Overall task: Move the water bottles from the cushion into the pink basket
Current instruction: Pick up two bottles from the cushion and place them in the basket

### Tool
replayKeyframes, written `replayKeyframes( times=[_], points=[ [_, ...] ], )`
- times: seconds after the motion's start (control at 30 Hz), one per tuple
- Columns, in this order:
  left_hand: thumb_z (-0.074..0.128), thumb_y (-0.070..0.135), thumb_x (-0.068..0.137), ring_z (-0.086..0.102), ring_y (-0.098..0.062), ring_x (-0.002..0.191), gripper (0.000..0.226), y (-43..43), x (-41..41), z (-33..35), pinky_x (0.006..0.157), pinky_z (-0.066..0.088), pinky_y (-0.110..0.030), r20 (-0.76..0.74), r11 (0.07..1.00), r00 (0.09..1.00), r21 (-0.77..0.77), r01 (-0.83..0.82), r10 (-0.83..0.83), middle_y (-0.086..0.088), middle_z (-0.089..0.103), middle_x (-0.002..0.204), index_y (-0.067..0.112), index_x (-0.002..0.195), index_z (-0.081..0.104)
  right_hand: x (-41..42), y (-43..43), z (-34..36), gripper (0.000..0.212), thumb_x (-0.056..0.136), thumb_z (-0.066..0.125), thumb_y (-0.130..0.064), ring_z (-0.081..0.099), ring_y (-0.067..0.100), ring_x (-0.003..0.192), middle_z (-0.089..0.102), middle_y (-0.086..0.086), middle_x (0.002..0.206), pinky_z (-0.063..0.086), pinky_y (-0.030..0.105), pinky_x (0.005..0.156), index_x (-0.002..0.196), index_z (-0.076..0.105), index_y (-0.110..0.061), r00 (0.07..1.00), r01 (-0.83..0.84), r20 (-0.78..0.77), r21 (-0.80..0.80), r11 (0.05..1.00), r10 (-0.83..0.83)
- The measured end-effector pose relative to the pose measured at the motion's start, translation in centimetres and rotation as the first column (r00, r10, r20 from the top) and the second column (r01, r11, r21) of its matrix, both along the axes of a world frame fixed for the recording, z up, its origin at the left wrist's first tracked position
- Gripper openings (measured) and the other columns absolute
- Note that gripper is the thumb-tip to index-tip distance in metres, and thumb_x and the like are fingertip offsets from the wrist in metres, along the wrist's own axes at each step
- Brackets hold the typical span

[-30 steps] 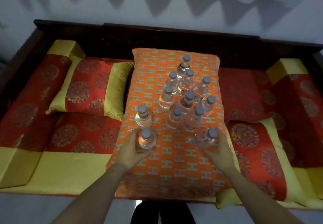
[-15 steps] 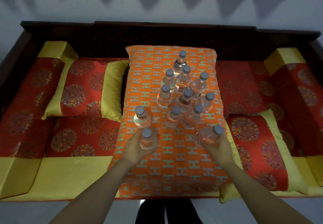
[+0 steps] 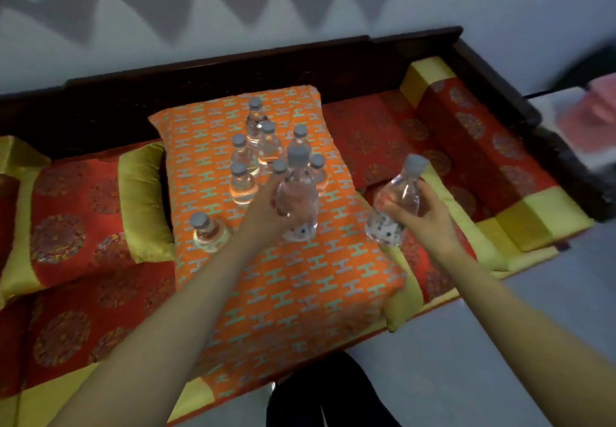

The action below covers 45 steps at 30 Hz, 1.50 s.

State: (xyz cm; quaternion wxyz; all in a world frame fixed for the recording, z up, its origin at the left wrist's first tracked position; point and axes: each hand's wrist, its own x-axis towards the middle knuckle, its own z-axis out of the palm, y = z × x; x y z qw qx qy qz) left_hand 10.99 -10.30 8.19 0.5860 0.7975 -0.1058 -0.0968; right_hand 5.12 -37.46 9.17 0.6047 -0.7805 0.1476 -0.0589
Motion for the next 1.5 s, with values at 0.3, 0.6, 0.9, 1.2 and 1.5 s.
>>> replayKeyframes(
  times=[0.3, 0.6, 0.9, 1.2, 1.5],
  points=[
    [0.084, 0.030, 0.066, 0.065, -0.011, 0.076, 0.047, -13.3, -3.3, 2.0, 0.067, 0.053, -0.028, -0.068, 0.995, 0.992, -0.028, 0.100, -0.102, 0.001, 0.067, 0.089, 0.019, 0.102, 0.057, -8.5, -10.9, 3.7, 0.047, 0.067, 0.085, -0.014, 0.065, 0.015, 0.089, 0.067, 0.001, 0.102, 0.054, 0.032, 0.080, 0.105, 0.058, -0.019, 0.918, 0.395, -0.056, 0.098, 0.913, -0.392],
    [0.086, 0.030, 0.064, 0.069, -0.015, 0.088, 0.050, -32.4, -10.0, 3.5, 0.081, 0.058, -0.041, -0.107, 0.949, 0.943, -0.036, 0.313, -0.315, 0.000, 0.071, 0.098, 0.021, 0.106, 0.061, -20.0, -26.7, 5.4, 0.048, 0.069, 0.082, -0.015, 0.066, 0.017, 0.089, 0.068, 0.005, 0.105, 0.053, 0.029, 0.071, 0.113, 0.063, -0.013, 0.830, 0.557, -0.077, 0.132, 0.820, -0.552],
    [0.085, 0.029, 0.066, 0.069, -0.016, 0.088, 0.052, -49.9, -15.9, 5.3, 0.074, 0.058, -0.031, -0.147, 0.934, 0.922, -0.070, 0.350, -0.357, 0.002, 0.070, 0.097, 0.016, 0.110, 0.059, -29.3, -43.0, 7.3, 0.047, 0.074, 0.078, -0.015, 0.064, 0.017, 0.093, 0.063, 0.008, 0.116, 0.050, 0.024, 0.065, 0.116, 0.057, -0.013, 0.732, 0.677, -0.085, 0.192, 0.710, -0.676],
    [0.084, 0.028, 0.067, 0.068, -0.013, 0.085, 0.041, -64.8, -16.3, 5.8, 0.061, 0.052, -0.020, -0.120, 0.901, 0.893, -0.051, 0.430, -0.433, 0.001, 0.068, 0.094, 0.024, 0.100, 0.059, -31.0, -55.2, 6.8, 0.053, 0.073, 0.079, -0.018, 0.064, 0.012, 0.087, 0.063, 0.006, 0.112, 0.048, 0.023, 0.063, 0.120, 0.056, -0.010, 0.695, 0.717, -0.096, 0.159, 0.679, -0.712],
    [0.086, 0.036, 0.062, 0.068, -0.015, 0.089, 0.054, -81.1, -12.0, 3.6, 0.075, 0.058, -0.035, -0.106, 0.908, 0.902, -0.016, 0.418, -0.418, 0.000, 0.069, 0.097, 0.020, 0.105, 0.059, -27.3, -71.7, 5.4, 0.056, 0.071, 0.081, -0.018, 0.064, 0.021, 0.096, 0.065, 0.005, 0.109, 0.052, 0.033, 0.075, 0.121, 0.056, -0.014, 0.725, 0.688, -0.137, 0.087, 0.721, -0.675]
  ],
)
